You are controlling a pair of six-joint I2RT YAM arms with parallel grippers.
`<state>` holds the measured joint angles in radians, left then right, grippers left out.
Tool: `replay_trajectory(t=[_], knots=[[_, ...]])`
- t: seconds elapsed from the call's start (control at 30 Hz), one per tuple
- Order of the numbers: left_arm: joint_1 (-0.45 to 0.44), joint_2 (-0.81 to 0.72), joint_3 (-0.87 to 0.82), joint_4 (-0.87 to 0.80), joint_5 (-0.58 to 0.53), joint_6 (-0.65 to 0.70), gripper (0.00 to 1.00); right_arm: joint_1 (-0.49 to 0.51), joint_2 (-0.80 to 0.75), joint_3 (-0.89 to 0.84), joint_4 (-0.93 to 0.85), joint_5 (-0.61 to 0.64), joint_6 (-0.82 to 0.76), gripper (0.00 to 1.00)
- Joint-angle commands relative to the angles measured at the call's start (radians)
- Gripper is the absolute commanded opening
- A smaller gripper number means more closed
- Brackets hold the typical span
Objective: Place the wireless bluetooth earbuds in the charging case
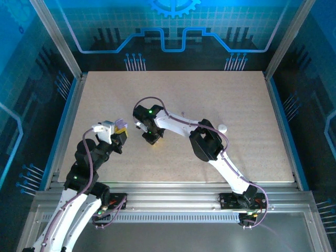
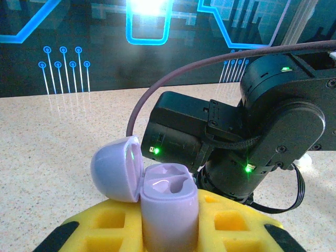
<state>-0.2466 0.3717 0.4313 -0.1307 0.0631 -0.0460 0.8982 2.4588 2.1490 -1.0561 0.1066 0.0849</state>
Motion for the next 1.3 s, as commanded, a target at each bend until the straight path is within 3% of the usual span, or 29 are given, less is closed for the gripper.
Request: replay_trajectory(t=[0.0,0.27,0.57,0.93,1.27], knots=[[0.007,-0.010,0.031,-0.005,-0.014,0.024,0.21,0.011,0.035,0.018,-0.004,0.030,-0.009,0.26],[0.007,-0.009,0.029,-0.012,-0.012,0.029,0.21,0.010,0.019,0.008,0.004,0.042,-0.007,0.21],[0.005,0.008,0.015,0.010,0.020,0.004,0.19,-0.002,-0.103,-0.062,0.057,0.053,0.046,0.20],[0.004,0.107,-0.059,0.207,0.112,-0.080,0.18,-0.049,-0.366,-0.250,0.169,0.030,0.147,0.20],[-0.015,0.309,-0.104,0.447,0.159,-0.103,0.18,-0.105,-0.549,-0.330,0.243,-0.021,0.219,0.20]])
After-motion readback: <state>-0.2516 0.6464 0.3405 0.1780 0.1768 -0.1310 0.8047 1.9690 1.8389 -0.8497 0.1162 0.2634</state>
